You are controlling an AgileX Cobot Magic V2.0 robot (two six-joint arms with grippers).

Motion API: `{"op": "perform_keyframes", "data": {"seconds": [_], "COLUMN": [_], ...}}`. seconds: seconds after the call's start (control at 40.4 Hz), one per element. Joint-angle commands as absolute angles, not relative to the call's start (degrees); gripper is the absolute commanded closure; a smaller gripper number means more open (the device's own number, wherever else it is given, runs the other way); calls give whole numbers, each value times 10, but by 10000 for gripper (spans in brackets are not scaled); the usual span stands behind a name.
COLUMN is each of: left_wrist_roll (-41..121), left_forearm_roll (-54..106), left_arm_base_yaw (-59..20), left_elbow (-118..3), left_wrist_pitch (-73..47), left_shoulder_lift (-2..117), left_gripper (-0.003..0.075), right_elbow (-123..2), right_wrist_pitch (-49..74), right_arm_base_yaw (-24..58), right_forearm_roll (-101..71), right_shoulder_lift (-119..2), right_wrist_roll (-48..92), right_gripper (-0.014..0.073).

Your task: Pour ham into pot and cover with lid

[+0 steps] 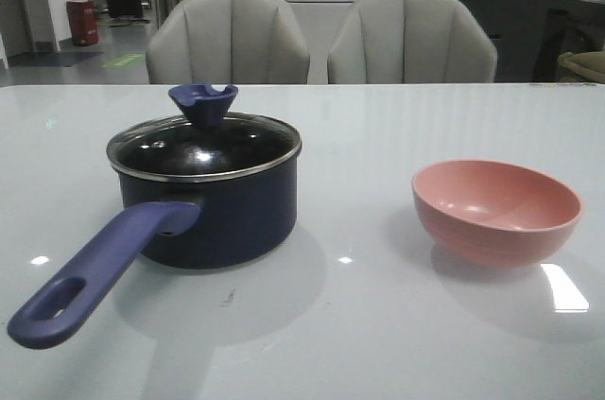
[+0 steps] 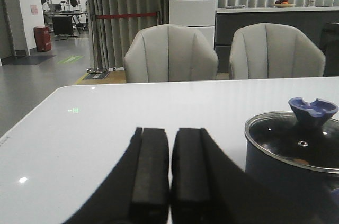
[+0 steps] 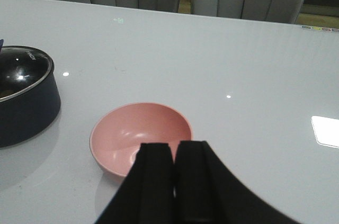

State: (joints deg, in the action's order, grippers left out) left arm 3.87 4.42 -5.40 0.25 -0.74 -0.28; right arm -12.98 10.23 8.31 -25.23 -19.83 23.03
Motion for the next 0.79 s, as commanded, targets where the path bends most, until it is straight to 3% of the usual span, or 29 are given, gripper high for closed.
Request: {"op": "perform_keyframes", "data": {"seconds": [0.0, 0.347, 0.619, 0.768], "left_wrist_roll": [33, 33, 33, 33], "left_forearm_roll": [51, 51, 51, 51], "left_arm_base_yaw": [-53, -53, -53, -53], "left_elbow": [15, 15, 15, 15], "left_wrist_pitch": [38, 38, 38, 38], "left_shoulder_lift": [-13, -13, -13, -13], "left_gripper": [607, 607, 607, 607], "right_elbow": [-146, -119, -50, -8], "right_wrist_pitch": [58, 52, 0, -21], "right_arm_base_yaw": [83, 82, 82, 82], "right_forearm_roll": [-257, -215, -15, 0], "right_shoulder_lift": [-201, -157, -59, -16], "right_wrist_roll": [237, 221, 0, -9], "right_gripper": [449, 449, 449, 449]}}
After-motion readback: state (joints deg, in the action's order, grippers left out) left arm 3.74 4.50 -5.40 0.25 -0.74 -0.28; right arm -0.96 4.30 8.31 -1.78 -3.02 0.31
